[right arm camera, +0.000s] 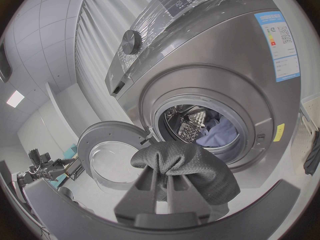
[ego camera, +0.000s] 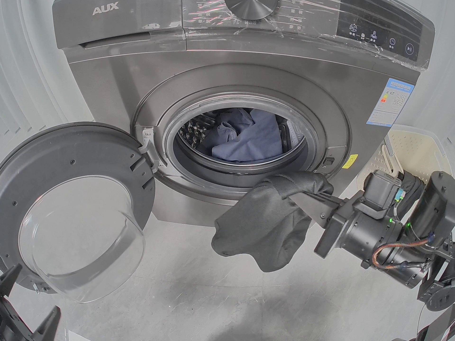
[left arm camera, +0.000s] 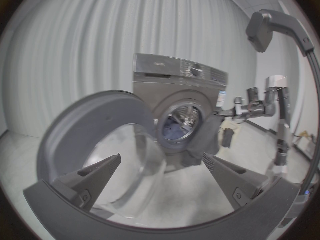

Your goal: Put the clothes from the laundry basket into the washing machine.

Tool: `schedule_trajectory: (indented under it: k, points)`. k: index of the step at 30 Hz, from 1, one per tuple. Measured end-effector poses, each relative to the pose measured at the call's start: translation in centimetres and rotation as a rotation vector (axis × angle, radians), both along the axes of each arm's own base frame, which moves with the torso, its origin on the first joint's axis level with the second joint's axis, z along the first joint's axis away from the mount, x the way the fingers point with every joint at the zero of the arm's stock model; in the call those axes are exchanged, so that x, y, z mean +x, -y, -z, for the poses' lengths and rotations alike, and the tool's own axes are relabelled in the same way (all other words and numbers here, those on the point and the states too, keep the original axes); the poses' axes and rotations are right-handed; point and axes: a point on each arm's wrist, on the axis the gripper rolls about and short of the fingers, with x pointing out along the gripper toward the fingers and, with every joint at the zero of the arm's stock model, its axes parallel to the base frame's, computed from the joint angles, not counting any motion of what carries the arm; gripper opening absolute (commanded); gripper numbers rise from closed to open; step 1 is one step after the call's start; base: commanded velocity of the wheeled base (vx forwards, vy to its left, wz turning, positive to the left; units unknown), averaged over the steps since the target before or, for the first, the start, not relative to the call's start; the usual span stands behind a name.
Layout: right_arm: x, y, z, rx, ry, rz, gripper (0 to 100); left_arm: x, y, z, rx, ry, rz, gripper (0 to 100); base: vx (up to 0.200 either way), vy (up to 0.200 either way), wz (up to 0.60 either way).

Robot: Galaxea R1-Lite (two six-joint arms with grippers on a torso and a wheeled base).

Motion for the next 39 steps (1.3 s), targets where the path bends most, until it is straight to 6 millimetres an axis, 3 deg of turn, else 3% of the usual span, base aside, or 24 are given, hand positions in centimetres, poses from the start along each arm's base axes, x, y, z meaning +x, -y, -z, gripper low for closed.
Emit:
schedule_trajectory:
  k: [6, 16, 28, 39]
  points:
    - [1.0, -1.8, -0.2, 0.053, 0.006, 0.007, 0, 3.0, 0.4, -1.9, 0.020, -0.145, 0.203, 100, 0.000, 0.000, 0.00]
    - [2.1, -3.1, -0.6, 0.115, 0.015, 0.025, 0, 10.5, 2.6, -3.4, 0.026, -0.311, 0.474, 100, 0.000, 0.000, 0.00]
    - [2.3, -3.2, -1.1, 0.156, 0.035, 0.035, 0, 18.2, 9.1, -1.5, -0.012, -0.486, 0.629, 100, 0.000, 0.000, 0.00]
    - [1.9, -3.1, -1.5, 0.168, 0.042, 0.027, 0, 22.4, 12.4, 0.6, -0.048, -0.595, 0.642, 100, 0.000, 0.000, 0.00]
